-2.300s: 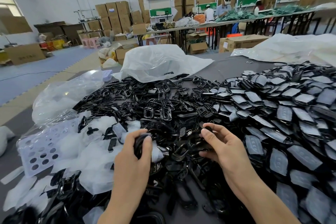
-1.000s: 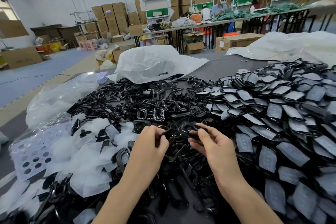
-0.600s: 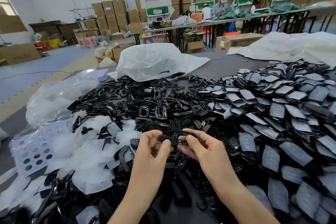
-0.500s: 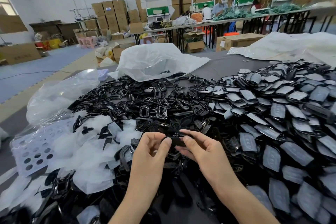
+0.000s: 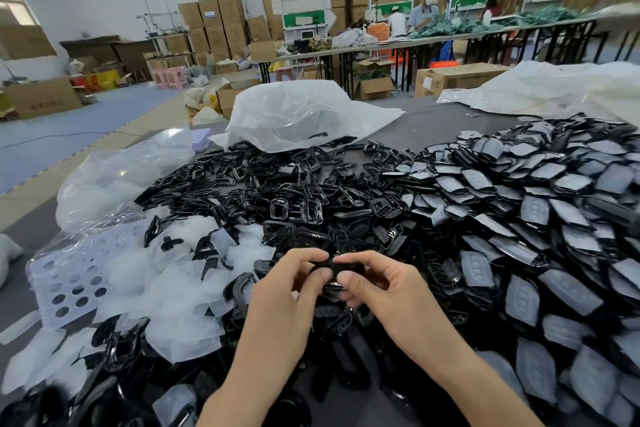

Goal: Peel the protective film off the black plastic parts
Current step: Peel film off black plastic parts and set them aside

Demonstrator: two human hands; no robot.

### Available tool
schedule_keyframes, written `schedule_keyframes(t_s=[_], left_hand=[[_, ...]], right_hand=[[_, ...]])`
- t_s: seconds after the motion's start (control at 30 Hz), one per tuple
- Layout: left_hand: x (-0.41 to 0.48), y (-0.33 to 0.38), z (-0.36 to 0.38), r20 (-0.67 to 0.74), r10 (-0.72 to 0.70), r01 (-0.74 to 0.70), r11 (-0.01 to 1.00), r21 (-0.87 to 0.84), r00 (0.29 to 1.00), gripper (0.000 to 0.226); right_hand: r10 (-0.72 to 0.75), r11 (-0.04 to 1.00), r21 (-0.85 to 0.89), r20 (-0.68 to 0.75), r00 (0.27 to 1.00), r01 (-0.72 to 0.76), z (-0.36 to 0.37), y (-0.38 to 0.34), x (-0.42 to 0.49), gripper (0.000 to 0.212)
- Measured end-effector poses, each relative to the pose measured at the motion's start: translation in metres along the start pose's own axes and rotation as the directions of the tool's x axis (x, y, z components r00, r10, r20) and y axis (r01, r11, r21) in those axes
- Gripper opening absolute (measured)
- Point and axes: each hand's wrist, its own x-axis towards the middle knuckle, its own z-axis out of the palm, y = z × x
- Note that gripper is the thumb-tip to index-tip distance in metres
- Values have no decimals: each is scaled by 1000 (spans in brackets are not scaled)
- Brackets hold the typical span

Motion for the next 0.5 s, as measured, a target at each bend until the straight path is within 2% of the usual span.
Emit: schedule_keyframes(t_s=[0.13,0.3,0.37,0.43,0.5], left_hand=[[-3,-3,-1,-42,188,-169,946,278,981,18],[18,-17,-20,-143,161,-66,857,511,977,22],[34,-24,-30,-139,84,14,807,590,987,25],[51,-32,-37,-60,-112,125,760,638,992,32],[65,-37,-40,30,-312,207,696,687,950,31]], right_hand=[[-38,994,-111,-153,987,22,0,6,2,21],[-58,996,-86,-318,946,33,-11,8,8,16],[-53,996,-84,-328,943,26,-11,9,8,13],[-53,996,-82,-319,946,28,-9,10,8,13],[-55,996,-84,-304,951,31,-8,11,6,13]])
